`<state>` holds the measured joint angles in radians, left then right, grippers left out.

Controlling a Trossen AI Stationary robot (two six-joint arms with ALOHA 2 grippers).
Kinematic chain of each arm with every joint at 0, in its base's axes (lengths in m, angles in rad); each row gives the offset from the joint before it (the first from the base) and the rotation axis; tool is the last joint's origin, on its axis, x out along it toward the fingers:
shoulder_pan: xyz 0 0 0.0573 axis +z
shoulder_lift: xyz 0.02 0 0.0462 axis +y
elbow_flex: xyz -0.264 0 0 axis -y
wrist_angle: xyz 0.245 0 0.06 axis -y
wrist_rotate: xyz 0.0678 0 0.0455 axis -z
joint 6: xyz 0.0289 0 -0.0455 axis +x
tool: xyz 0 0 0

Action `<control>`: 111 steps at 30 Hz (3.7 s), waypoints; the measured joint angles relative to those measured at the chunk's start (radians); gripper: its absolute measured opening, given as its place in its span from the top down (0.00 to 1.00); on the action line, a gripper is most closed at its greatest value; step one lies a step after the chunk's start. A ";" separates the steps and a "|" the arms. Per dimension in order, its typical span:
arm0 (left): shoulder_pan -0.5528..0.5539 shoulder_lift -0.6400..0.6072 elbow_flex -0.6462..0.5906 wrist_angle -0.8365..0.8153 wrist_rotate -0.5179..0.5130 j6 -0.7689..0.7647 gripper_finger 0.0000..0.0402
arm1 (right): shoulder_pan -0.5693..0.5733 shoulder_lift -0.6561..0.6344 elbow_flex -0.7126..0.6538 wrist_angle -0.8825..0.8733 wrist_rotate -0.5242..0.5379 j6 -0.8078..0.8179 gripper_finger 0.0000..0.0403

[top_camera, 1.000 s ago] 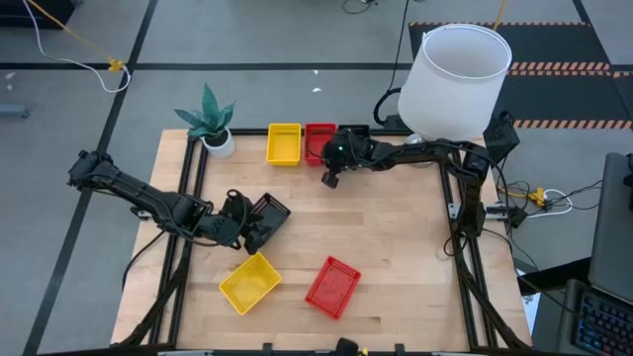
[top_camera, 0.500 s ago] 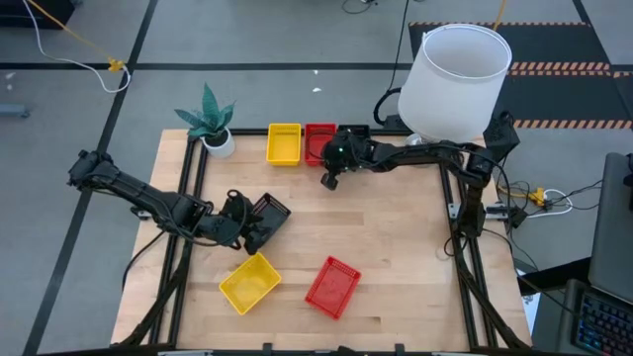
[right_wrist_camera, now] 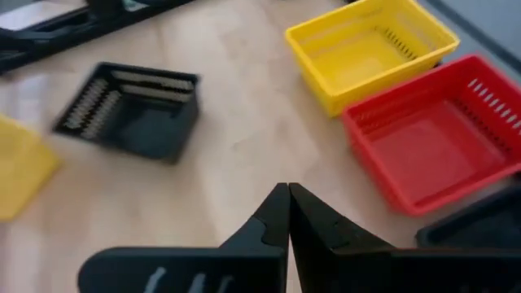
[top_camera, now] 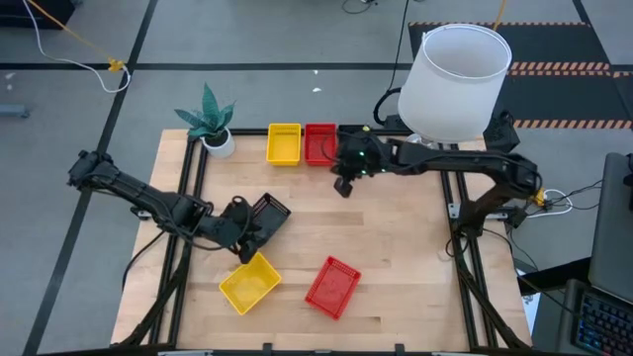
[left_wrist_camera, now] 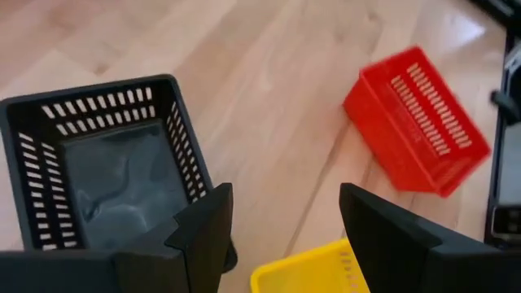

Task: Stack baskets by color
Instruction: Stack the bottom yellow basket on the top yellow basket

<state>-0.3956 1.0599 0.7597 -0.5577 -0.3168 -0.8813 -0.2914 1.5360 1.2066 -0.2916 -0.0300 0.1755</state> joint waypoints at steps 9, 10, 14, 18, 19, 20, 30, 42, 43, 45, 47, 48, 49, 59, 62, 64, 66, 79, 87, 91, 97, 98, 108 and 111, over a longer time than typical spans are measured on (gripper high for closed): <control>0.021 0.000 0.000 -0.023 0.126 0.079 0.43 | 0.127 -0.133 0.000 -0.127 0.001 0.132 1.00; 0.021 0.000 0.000 -0.023 0.138 0.087 0.43 | 0.141 -0.143 0.000 -0.136 0.001 0.148 1.00; 0.015 0.000 0.000 -0.023 0.181 0.110 0.43 | 0.199 -0.180 -0.001 -0.159 0.002 0.226 1.00; -0.001 0.000 0.000 -0.023 0.185 0.141 0.43 | 0.254 -0.206 -0.001 -0.174 0.003 0.293 1.00; -0.005 0.000 0.000 -0.023 0.185 0.146 0.43 | 0.267 -0.209 -0.001 -0.182 0.004 0.305 1.00; -0.008 0.000 0.000 -0.024 0.185 0.147 0.43 | 0.278 -0.210 -0.001 -0.184 0.006 0.315 1.00; -0.070 0.000 0.000 -0.025 0.175 0.141 0.43 | 0.347 -0.214 -0.001 -0.232 0.033 0.405 1.00; -0.287 0.000 0.000 0.037 0.259 0.187 0.43 | 0.372 -0.214 -0.001 -0.237 0.028 0.399 1.00; -0.305 0.000 0.000 0.049 0.265 0.192 0.43 | 0.372 -0.214 -0.001 -0.237 0.028 0.399 1.00; -0.337 0.002 0.000 0.080 0.277 0.178 0.43 | 0.372 -0.214 -0.001 -0.237 0.027 0.407 1.00; -0.362 0.023 0.007 0.095 0.311 0.163 0.43 | 0.372 -0.214 -0.001 -0.237 0.026 0.414 1.00; -0.375 0.041 0.017 0.089 0.333 0.163 0.43 | 0.373 -0.214 -0.001 -0.237 0.026 0.416 1.00; -0.390 0.060 0.028 0.084 0.358 0.166 0.43 | 0.375 -0.214 -0.001 -0.237 0.026 0.420 1.00; -0.493 0.283 0.143 -0.082 0.348 0.266 0.43 | 0.379 -0.214 -0.001 -0.236 0.028 0.406 1.00; -0.503 0.312 0.130 -0.091 0.283 0.233 0.43 | 0.379 -0.214 -0.001 -0.237 0.028 0.396 1.00; -0.503 0.327 0.119 -0.090 0.267 0.233 0.43 | 0.379 -0.214 -0.001 -0.237 0.028 0.388 1.00; -0.502 0.336 0.111 -0.090 0.250 0.243 0.43 | 0.379 -0.214 -0.001 -0.237 0.028 0.386 1.00; -0.502 0.409 0.109 -0.058 0.244 0.425 0.43 | 0.379 -0.214 -0.001 -0.236 0.028 0.381 1.00; -0.502 0.439 0.108 -0.022 0.243 0.480 0.51 | 0.379 -0.214 -0.001 -0.236 0.028 0.381 1.00; -0.501 0.441 0.108 -0.020 0.241 0.509 0.63 | 0.379 -0.214 -0.001 -0.236 0.028 0.381 1.00; -0.501 0.441 0.108 -0.020 0.238 0.538 0.78 | 0.379 -0.214 -0.001 -0.236 0.029 0.365 1.00; -0.501 0.441 0.108 -0.020 0.238 0.539 0.80 | 0.379 -0.214 -0.001 -0.236 0.028 0.361 1.00; -0.501 0.441 0.108 -0.017 0.238 0.539 0.94 | 0.379 -0.214 -0.001 -0.236 0.029 0.354 1.00; -0.501 0.440 0.108 -0.016 0.246 0.539 0.97 | 0.379 -0.214 -0.001 -0.236 0.029 0.354 1.00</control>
<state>-0.8963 1.5002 0.8677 -0.5737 -0.0708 -0.3424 0.0872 1.3220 1.2060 -0.5279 -0.0015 0.5297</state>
